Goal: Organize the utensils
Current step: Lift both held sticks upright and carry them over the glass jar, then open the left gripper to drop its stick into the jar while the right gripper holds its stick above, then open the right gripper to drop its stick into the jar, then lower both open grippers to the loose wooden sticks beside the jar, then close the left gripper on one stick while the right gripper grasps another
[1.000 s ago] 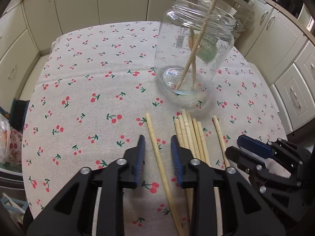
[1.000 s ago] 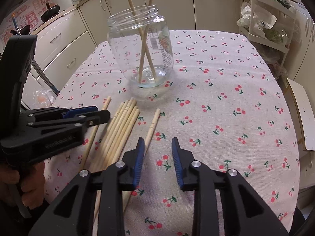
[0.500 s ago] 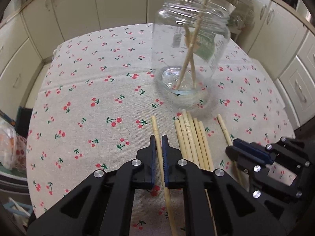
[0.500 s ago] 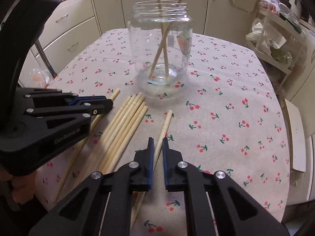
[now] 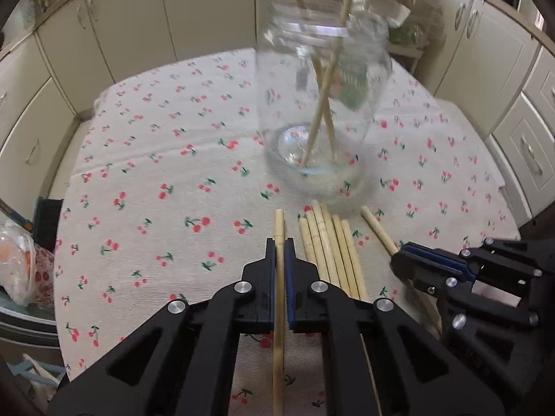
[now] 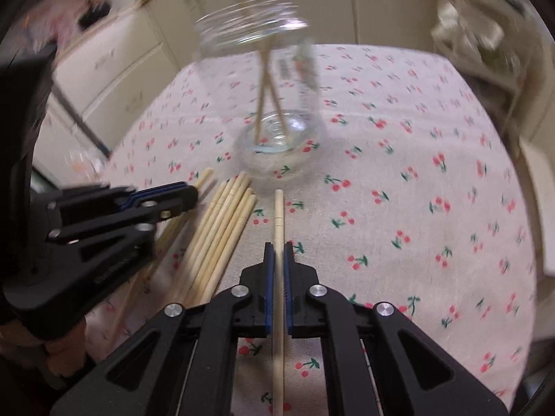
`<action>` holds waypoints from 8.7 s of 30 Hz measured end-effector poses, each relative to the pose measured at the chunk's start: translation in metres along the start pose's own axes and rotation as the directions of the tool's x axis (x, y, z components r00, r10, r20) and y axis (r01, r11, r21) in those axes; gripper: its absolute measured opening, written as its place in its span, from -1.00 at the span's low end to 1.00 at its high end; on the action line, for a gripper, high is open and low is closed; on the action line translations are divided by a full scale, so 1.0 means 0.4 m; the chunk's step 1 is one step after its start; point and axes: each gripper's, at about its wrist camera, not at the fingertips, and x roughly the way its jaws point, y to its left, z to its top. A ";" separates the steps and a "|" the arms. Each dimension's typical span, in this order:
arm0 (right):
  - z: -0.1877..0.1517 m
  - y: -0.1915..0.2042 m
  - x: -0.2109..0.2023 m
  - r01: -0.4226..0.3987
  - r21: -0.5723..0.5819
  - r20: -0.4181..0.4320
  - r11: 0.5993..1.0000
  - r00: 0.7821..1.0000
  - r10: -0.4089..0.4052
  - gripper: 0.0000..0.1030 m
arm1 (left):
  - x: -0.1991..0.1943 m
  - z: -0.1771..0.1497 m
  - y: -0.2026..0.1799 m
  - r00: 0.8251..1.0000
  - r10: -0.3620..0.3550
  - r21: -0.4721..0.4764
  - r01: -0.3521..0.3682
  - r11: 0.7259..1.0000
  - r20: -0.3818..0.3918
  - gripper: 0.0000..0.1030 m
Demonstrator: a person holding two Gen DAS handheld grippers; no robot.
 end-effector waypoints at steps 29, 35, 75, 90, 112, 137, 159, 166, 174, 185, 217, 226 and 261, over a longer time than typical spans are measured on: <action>-0.042 -0.152 -0.046 -0.350 0.294 0.246 0.889 0.927 0.283 -0.88 | -0.354 0.332 0.036 0.705 0.030 -0.251 0.212 0.945 0.709 -0.91; -0.043 -0.164 -0.044 -0.377 0.301 0.273 0.876 0.914 0.300 -0.88 | -0.324 0.376 0.028 0.653 0.101 -0.281 0.178 0.943 0.751 -0.91; 0.026 -0.218 -0.131 -0.469 0.296 0.475 0.832 0.828 0.298 -0.88 | -0.306 0.348 0.030 0.576 0.145 -0.286 0.162 0.944 0.804 -0.91; 0.026 -0.229 -0.127 -0.475 0.306 0.488 0.825 0.822 0.292 -0.88 | -0.204 0.330 0.008 0.611 0.181 -0.298 0.094 0.950 0.771 -0.91; 0.225 -0.131 -0.291 -0.454 0.176 0.717 0.873 0.668 0.202 -0.88 | -0.242 0.145 0.034 0.736 0.098 -0.170 0.024 0.985 0.670 -0.41; 0.310 0.029 -0.155 -0.112 0.143 0.780 0.983 0.625 -0.043 -0.88 | -0.208 -0.042 0.199 0.860 0.121 -0.324 0.054 0.945 0.496 -0.23; 0.153 0.020 -0.200 -0.019 0.098 0.565 0.995 0.824 -0.040 -0.20 | -0.228 -0.078 0.132 0.924 0.108 -0.275 -0.004 0.961 0.366 0.13; -0.002 0.041 -0.117 0.032 0.063 0.299 0.997 0.953 -0.050 -0.16 | -0.200 -0.114 0.112 0.957 0.113 -0.259 -0.042 0.965 0.266 0.16; -0.049 0.105 -0.021 0.097 -0.015 0.138 0.995 0.986 -0.094 -0.16 | -0.193 -0.159 0.094 0.972 0.116 -0.237 -0.066 0.969 0.203 0.27; -0.050 0.103 -0.005 0.168 -0.056 0.096 0.984 0.982 -0.162 -0.12 | -0.172 -0.160 0.083 0.982 0.097 -0.217 -0.059 0.974 0.165 0.32; -0.038 0.052 -0.013 0.017 -0.161 0.052 0.987 0.999 -0.008 -0.63 | 0.017 -0.046 -0.005 0.993 0.114 -0.057 -0.112 0.992 0.037 0.04; -0.017 0.017 -0.010 0.026 -0.104 0.023 0.994 0.999 -0.024 -0.72 | 0.014 -0.039 0.003 0.998 0.058 -0.006 -0.058 0.998 0.033 -0.40; 0.005 0.036 0.009 0.124 -0.184 -0.014 0.975 0.992 -0.129 -0.80 | 0.033 0.007 0.011 0.997 0.062 -0.003 -0.062 0.998 -0.053 -0.75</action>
